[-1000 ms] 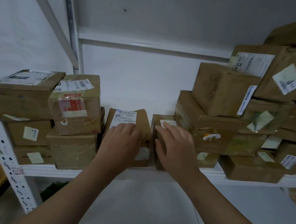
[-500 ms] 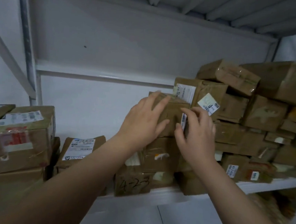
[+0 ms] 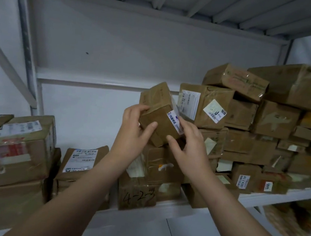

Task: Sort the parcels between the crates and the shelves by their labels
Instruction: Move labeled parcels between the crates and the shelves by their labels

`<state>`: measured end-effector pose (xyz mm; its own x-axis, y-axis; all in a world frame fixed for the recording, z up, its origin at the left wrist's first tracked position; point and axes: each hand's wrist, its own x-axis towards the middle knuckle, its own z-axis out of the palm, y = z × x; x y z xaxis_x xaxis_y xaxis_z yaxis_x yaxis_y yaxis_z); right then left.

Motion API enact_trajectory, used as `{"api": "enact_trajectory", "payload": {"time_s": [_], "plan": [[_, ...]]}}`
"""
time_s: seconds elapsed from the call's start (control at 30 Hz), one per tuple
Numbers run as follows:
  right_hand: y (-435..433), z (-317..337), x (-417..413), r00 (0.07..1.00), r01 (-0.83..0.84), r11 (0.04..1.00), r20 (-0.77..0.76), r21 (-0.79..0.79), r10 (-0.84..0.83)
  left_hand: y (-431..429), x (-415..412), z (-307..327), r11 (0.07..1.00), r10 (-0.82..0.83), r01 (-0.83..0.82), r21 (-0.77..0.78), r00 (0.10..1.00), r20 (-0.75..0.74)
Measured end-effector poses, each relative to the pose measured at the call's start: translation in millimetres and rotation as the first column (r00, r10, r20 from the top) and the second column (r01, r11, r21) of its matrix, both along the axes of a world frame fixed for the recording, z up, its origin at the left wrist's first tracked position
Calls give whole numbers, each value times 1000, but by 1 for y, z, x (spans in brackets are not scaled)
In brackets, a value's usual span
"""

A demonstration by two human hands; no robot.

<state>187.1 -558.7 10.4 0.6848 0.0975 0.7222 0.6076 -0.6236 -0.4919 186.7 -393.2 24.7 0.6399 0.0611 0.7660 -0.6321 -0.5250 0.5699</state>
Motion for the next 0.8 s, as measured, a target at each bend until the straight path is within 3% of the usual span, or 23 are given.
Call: {"api": "enact_trajectory", "payload": {"time_s": [0.1, 0.23, 0.37, 0.5, 0.57, 0.8], "plan": [[13, -2, -5, 989, -74, 997, 133, 32, 69, 7, -17, 0, 951, -145, 101, -292, 981, -130], [29, -9, -8, 925, -130, 992, 359, -5, 123, 25, -23, 3, 918, -153, 39, -396, 953, -260], [37, -16, -11, 912, -276, 960, 331, 51, 244, 45, -24, -10, 814, -281, 112, -570, 935, -217], [52, -14, -20, 853, -522, 772, 215, 361, 476, 58, -30, -26, 748, -369, 248, -616, 927, -75], [56, -13, -21, 824, -564, 735, 208, 375, 527, 62, -34, -29, 748, -373, 265, -608, 926, -56], [72, -15, -24, 816, -578, 736, 217, 352, 537, 74, -42, -27, 778, -401, 342, -526, 916, 3]]}}
